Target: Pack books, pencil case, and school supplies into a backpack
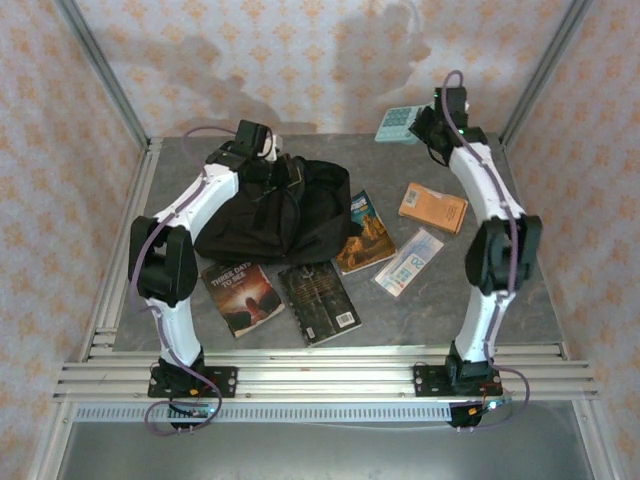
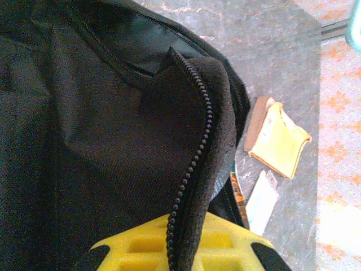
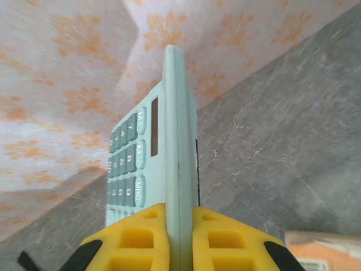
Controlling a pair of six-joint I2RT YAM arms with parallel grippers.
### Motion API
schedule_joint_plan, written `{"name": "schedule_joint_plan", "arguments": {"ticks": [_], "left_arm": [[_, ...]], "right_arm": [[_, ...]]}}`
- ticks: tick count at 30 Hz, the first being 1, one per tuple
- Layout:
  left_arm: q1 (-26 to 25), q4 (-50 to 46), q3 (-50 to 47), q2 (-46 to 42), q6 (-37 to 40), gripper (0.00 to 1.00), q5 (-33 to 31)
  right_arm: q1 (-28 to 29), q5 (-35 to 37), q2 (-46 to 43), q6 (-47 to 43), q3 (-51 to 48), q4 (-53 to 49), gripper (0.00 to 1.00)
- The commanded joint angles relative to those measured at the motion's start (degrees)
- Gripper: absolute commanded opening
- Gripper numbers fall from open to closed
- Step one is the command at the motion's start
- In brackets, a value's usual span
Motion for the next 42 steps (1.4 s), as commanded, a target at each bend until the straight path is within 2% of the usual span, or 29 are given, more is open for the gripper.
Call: {"name": "schedule_joint_plan", "arguments": {"ticks": [1, 4, 9, 16, 19, 21, 28, 37, 42], "left_arm": [[0.55, 0.54, -0.2, -3.82, 0.71, 0.0, -0.24], [0.59, 0.05, 0.67, -5.0, 0.78, 0.0, 0.62], [0.14, -3.02, 4.13, -7.03, 1.89, 0.0, 1.04], [-0.95, -8.79, 10.97, -9.78, 2.38, 0.0, 0.89], [-1.13, -12.19, 13.85, -10.61, 5.61, 0.0, 0.01], [-1.16, -13.95, 15.11, -11.23, 6.28, 0.0, -0.91], [-1.15, -16.85, 16.65, -13.28, 7.74, 0.0, 2.2], [-1.34, -15.27, 11.01, -16.92, 7.0, 0.0, 3.31], [-1.5, -13.26, 7.77, -17.51, 5.72, 0.0, 5.1]], "right_arm": [[0.7, 1.81, -11.15, 2.19, -10.92, 6.57, 0.0], [2.25, 0.45, -20.95, 4.36, -21.46, 9.88, 0.0], [4.22, -4.1, -33.5, 7.97, -33.35, 12.17, 0.0], [8.6, -4.57, -42.45, 5.37, -38.96, 9.02, 0.0], [9.64, -4.15, -45.03, 5.08, -41.16, 9.79, 0.0], [10.37, -4.13, -46.35, 4.95, -41.94, 10.25, 0.0], [12.09, -6.67, -48.04, 5.58, -42.05, 10.74, 0.0], [18.57, -7.44, -43.38, 4.62, -37.87, 4.54, 0.0], [22.03, -7.38, -42.09, 3.71, -39.34, 3.67, 0.0]]}}
